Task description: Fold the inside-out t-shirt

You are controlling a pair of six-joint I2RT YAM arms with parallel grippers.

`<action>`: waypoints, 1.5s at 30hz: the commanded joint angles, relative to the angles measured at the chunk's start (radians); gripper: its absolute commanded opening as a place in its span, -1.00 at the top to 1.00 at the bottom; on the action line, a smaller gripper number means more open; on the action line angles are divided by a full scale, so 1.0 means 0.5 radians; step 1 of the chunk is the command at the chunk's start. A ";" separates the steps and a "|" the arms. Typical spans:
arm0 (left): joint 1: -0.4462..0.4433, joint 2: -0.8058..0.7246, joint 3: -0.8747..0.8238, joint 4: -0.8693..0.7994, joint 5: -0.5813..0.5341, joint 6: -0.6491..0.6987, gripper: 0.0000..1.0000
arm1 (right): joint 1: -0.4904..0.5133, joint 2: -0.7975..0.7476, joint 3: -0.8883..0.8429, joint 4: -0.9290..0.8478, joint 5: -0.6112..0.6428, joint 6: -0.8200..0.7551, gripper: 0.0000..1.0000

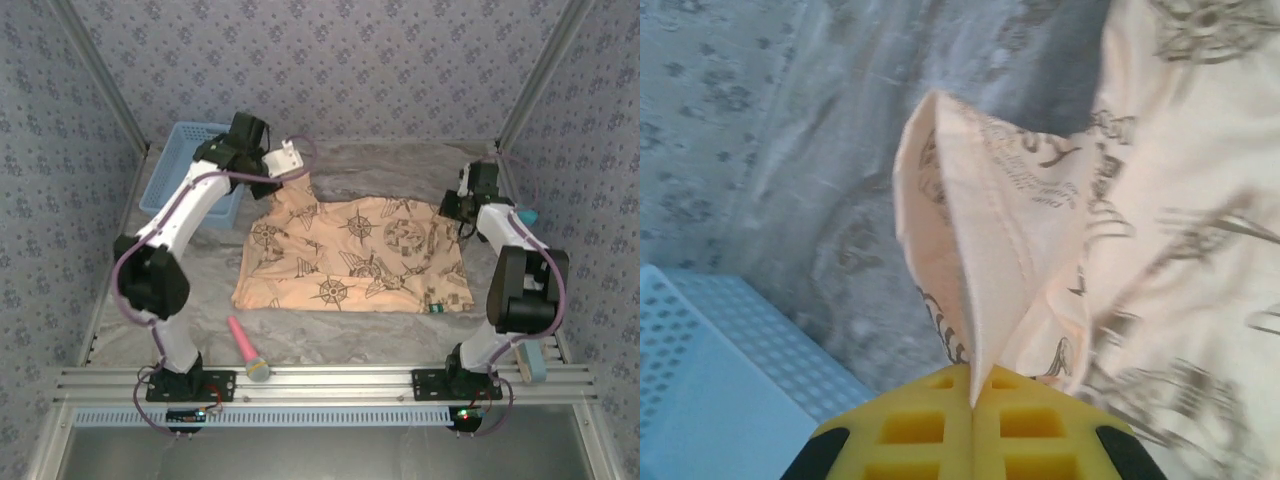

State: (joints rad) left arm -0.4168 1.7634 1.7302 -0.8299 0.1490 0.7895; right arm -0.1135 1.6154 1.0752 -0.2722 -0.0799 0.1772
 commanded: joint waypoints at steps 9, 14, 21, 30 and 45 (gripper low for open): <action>-0.388 -0.827 -1.155 -0.081 0.298 -0.416 0.72 | -0.030 -0.260 -0.387 -0.349 0.398 0.465 0.58; -0.415 -1.139 -1.373 -0.013 0.518 -0.647 0.30 | -0.009 -0.413 -0.374 -0.414 0.236 0.454 0.30; -0.387 -1.226 -1.437 0.247 0.446 -1.111 -0.16 | 0.330 -0.459 -0.173 -0.496 0.174 0.247 0.11; -0.052 -0.498 -1.161 0.195 0.148 -2.378 -0.18 | 1.220 -0.257 -0.086 -0.137 -0.500 -0.303 0.08; 0.072 -0.090 -1.033 0.465 -0.347 -2.865 0.06 | 1.862 0.437 0.139 0.526 -0.412 -1.009 -0.22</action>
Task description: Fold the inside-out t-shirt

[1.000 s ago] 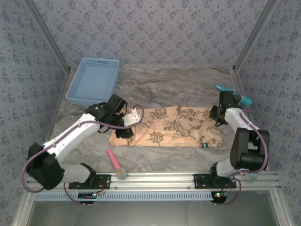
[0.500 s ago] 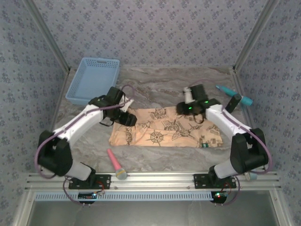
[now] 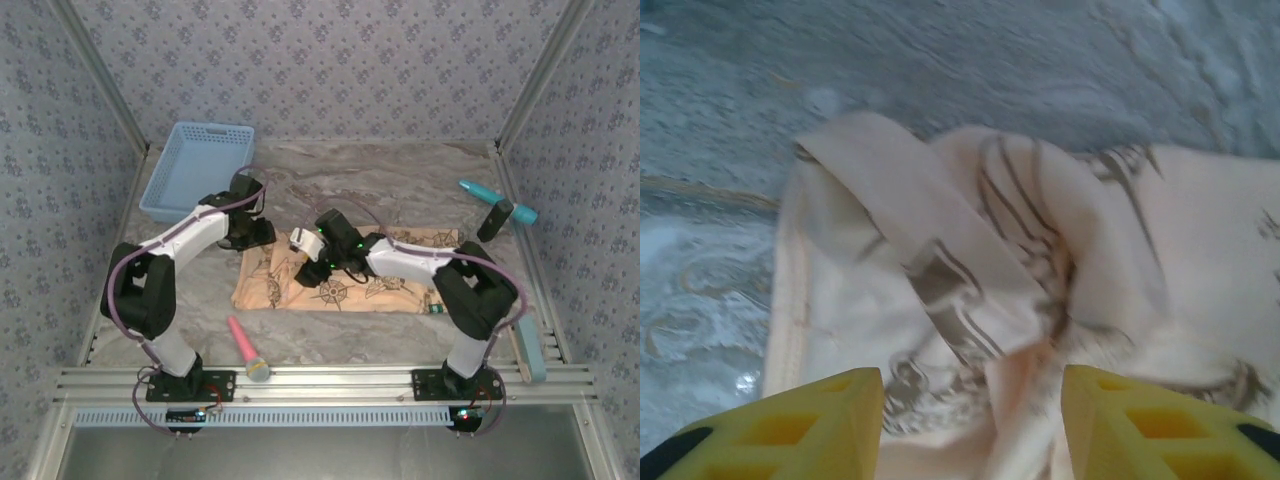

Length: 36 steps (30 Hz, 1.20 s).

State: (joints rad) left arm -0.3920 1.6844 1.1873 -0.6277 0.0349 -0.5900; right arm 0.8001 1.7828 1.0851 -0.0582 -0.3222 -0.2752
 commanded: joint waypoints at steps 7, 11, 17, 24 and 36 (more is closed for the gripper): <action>0.025 0.274 0.153 0.089 -0.055 -0.060 0.23 | 0.067 0.344 0.303 0.107 0.097 -0.137 -0.04; 0.026 0.296 0.156 0.114 -0.079 -0.015 0.34 | 0.080 0.351 0.244 0.148 0.097 -0.136 0.31; 0.092 0.342 0.199 0.052 -0.099 0.029 1.00 | 0.078 0.240 0.097 0.190 0.136 -0.170 0.95; 0.161 0.212 0.114 0.038 -0.188 0.059 1.00 | 0.086 -0.251 -0.305 0.096 0.080 -0.151 1.00; 0.185 0.217 0.104 0.060 -0.150 0.141 0.63 | 0.152 -0.648 -0.847 0.083 0.268 -0.116 0.19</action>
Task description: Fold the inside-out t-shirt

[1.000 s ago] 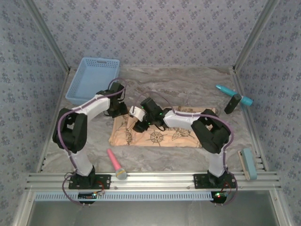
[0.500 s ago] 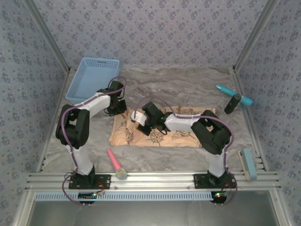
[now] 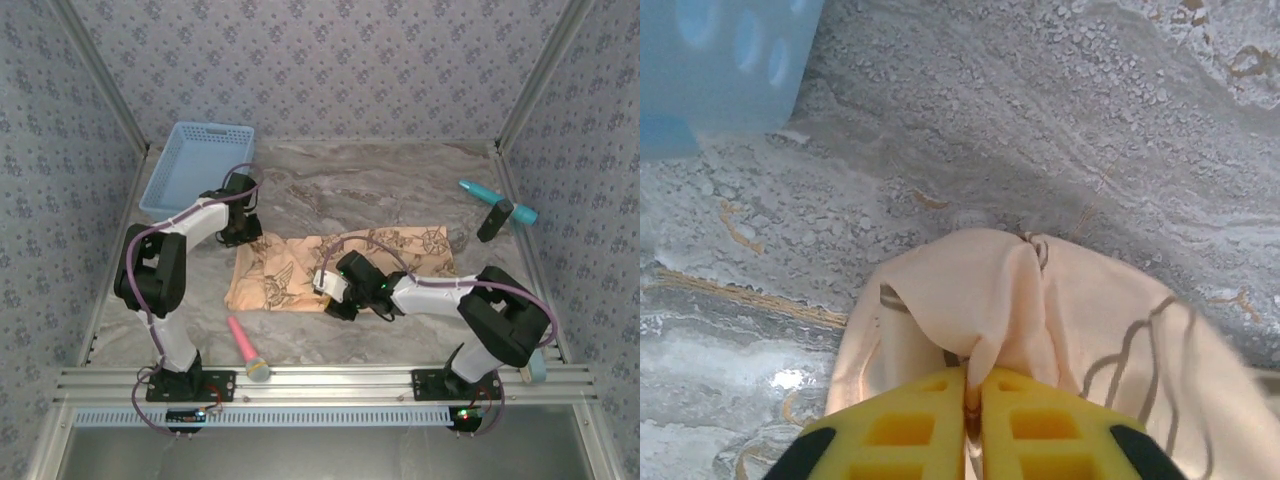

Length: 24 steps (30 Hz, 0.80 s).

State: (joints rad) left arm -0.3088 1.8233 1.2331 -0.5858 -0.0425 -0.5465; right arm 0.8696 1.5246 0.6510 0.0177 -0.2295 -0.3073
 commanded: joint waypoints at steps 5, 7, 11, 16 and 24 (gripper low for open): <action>0.016 -0.166 -0.002 -0.083 0.057 0.074 0.50 | 0.065 -0.165 0.290 -0.142 0.068 -0.174 -0.01; 0.013 -0.225 -0.032 -0.095 0.069 0.079 0.49 | 0.106 -0.056 0.418 -0.064 0.023 -0.176 -0.02; 0.015 -0.291 -0.082 -0.098 0.135 0.059 0.48 | 0.261 0.325 0.733 0.064 -0.051 -0.133 -0.06; 0.016 -0.385 -0.110 -0.101 0.106 0.048 0.47 | 0.338 0.726 1.062 0.127 0.128 0.228 -0.11; 0.010 -0.156 0.034 -0.061 0.275 0.035 0.27 | 0.369 0.992 1.195 0.083 0.555 0.449 -0.05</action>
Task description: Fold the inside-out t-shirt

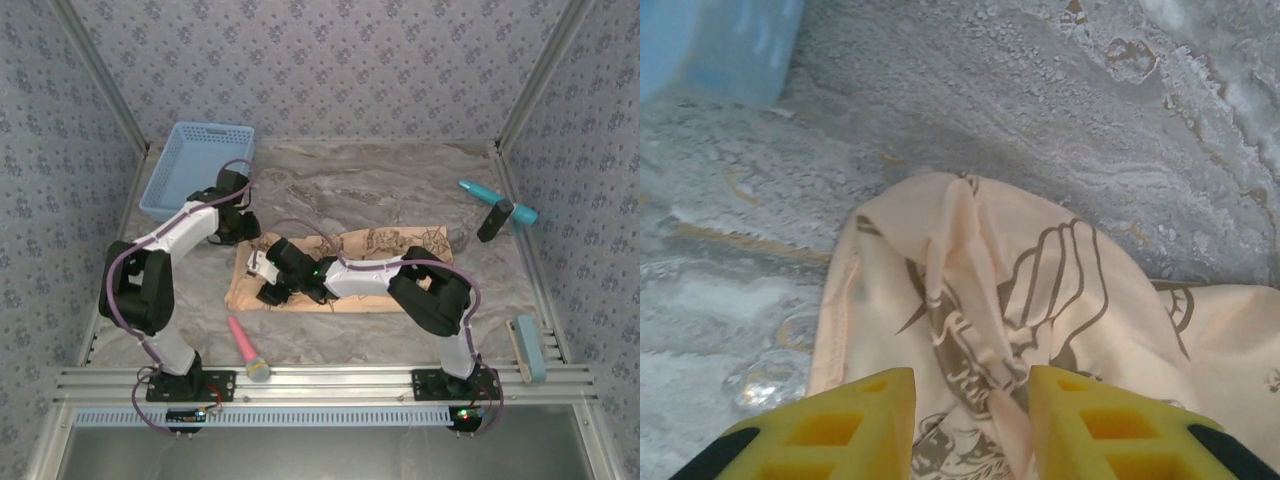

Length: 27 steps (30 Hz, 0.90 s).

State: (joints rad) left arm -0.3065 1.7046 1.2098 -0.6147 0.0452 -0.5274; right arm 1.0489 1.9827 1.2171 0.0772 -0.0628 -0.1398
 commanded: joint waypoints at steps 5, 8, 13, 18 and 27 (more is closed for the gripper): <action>-0.009 0.193 0.117 0.009 0.091 0.014 0.24 | -0.012 0.093 0.042 0.021 0.153 0.135 0.66; -0.018 0.274 0.135 0.032 0.082 0.028 0.28 | -0.004 0.027 0.027 0.042 0.109 0.112 1.00; -0.021 0.352 0.171 0.037 -0.007 0.052 0.84 | -0.010 -0.138 -0.105 0.150 -0.039 0.011 1.00; -0.016 0.351 0.229 0.007 -0.095 0.125 1.00 | -0.103 -0.331 -0.238 0.216 -0.111 -0.019 1.00; 0.051 0.371 0.335 0.008 -0.123 0.144 1.00 | -0.164 -0.320 -0.165 0.062 -0.627 -0.148 1.00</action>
State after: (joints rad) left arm -0.2955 1.8797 1.3464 -0.6083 0.0132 -0.4744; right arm 0.9199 1.8057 1.1027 0.1471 -0.2501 -0.1734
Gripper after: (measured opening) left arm 0.057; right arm 0.058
